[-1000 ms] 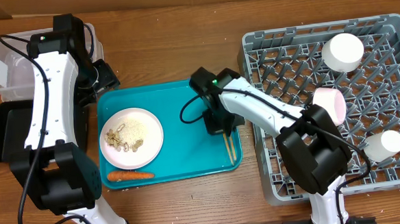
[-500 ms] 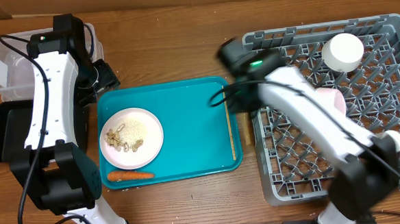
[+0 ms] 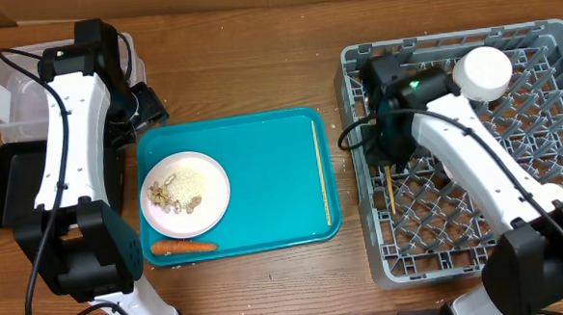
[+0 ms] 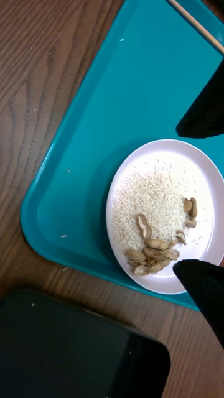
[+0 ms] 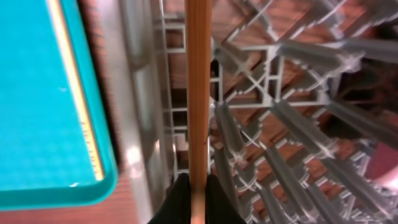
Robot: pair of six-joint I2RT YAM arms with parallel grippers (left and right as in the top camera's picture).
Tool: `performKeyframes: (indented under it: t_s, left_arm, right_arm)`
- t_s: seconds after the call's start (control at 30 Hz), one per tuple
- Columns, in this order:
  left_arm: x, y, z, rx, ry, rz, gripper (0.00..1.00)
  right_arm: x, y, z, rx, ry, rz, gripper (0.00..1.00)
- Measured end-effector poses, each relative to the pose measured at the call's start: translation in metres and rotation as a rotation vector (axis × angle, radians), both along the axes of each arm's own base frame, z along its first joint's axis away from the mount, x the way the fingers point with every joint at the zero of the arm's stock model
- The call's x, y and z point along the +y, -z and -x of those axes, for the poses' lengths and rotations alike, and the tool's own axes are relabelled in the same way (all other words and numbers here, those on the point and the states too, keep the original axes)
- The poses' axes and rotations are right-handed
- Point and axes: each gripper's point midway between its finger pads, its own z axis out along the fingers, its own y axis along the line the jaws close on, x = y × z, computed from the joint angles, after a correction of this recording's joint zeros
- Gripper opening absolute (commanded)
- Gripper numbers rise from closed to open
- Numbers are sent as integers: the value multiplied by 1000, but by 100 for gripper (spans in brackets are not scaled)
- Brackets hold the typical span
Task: Sort waste into correct bins and load items into the dishwasher
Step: 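Lift the chopsticks and lower them into the dish rack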
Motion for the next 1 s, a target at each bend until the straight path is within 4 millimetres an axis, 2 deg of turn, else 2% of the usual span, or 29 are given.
performKeyframes:
  t_s: [0.07,0.1,0.13,0.17,0.23,0.33,0.4,0.5,0.53,0.57,0.63,0.7,0.77,0.87,0.97,1.0]
  left_arm:
    - [0,0,0,0,0,0,65]
    - [0,0,0,0,0,0,65]
    - [0,0,0,0,0,0,64]
    - [0,0,0,0,0,0,64]
    - [0,0,0,0,0,0,64]
    - [0,0,0,0,0,0,64]
    - [0,0,0,0,0,0,64]
    - [0,0,0,0,0,0,64]
    - [0,0,0,1,0,0,64]
    - [0,0,0,0,0,0,64]
    - [0,0,0,1,0,0,65]
    - [0,0,0,0,0,0,64]
    - [0,0,0,1,0,0,64]
    - [0,0,0,0,0,0,64]
    - [0,0,0,0,0,0,65]
    - [0,0,0,0,0,0,64]
  right_arm:
    - [-3,15,7,27,0,10,9]
    - [-4,20,10,39,1,13,25]
    - [-5,24,12,49,-3,18,36]
    - [-5,25,13,54,-7,20,43]
    - [-4,24,11,46,-10,17,51]
    - [-3,13,7,35,-4,14,52]
    - [2,-5,-6,-11,-4,-4,52]
    - [18,-50,-44,-170,-4,-73,52]
    - [28,-71,-59,-245,-11,-120,53]
    - [33,-83,-67,-291,-14,-147,53]
    - [46,-106,-78,-373,-32,-211,53]
    - [61,-118,-79,-408,-59,-259,54]
    - [73,-115,-73,-389,-87,-278,54]
    - [94,-92,-67,-319,-127,-283,54]
    - [109,-53,-58,-212,-154,-256,54]
    - [115,-29,-52,-151,-162,-235,54]
